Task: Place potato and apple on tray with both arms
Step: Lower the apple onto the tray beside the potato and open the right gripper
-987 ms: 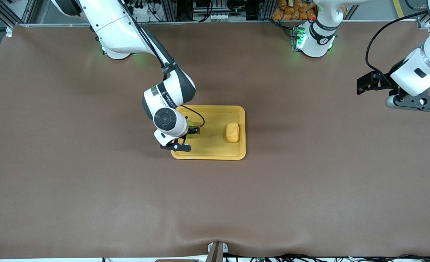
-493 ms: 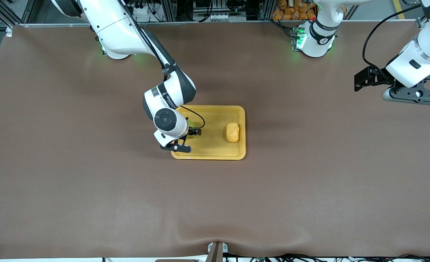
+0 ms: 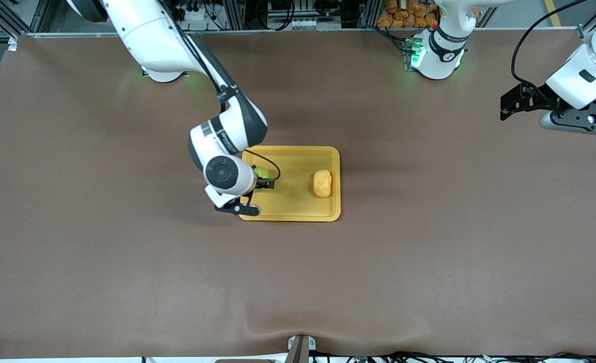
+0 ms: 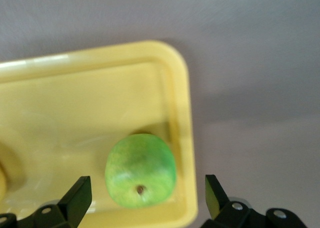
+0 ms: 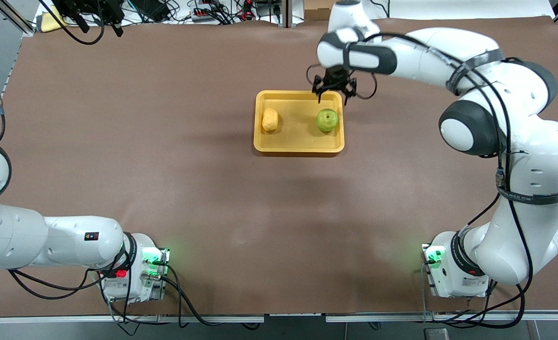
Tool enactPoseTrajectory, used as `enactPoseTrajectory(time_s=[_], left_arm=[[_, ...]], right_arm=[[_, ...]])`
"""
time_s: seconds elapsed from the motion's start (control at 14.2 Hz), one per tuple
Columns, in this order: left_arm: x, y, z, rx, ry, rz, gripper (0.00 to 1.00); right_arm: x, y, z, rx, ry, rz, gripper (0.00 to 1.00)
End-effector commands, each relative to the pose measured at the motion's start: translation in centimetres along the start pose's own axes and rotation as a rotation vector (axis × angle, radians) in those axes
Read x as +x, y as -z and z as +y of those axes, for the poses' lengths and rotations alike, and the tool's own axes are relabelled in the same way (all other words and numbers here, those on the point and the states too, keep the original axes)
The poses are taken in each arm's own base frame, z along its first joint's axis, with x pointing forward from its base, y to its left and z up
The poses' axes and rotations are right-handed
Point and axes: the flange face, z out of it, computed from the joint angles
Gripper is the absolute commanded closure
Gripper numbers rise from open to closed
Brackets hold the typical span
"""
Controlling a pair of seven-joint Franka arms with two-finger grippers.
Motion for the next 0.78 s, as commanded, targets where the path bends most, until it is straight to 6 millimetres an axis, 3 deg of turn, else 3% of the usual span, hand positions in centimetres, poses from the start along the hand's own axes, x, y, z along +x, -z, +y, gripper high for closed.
enactPoseTrajectory(time_s=[0.0, 0.21, 0.35, 0.7], left_arm=[[-0.3, 0.4, 0.2, 0.007, 0.001, 0.014, 0.0], [-0.1, 0.3, 0.6, 0.001, 0.001, -0.017, 0.0], [0.0, 1.1, 0.2, -0.006, 0.017, -0.005, 0.0], [0.9, 0.5, 1.0, 0.035, 0.003, -0.017, 0.0]], right_arm=[[1.7, 6.4, 3.2, 0.025, 0.004, -0.014, 0.0], [3.3, 12.1, 6.7, 0.052, -0.035, -0.013, 0.0], [4.0, 14.4, 8.9, 0.058, -0.06, -0.014, 0.0], [4.4, 22.7, 17.7, 0.141, -0.11, 0.059, 0.0]])
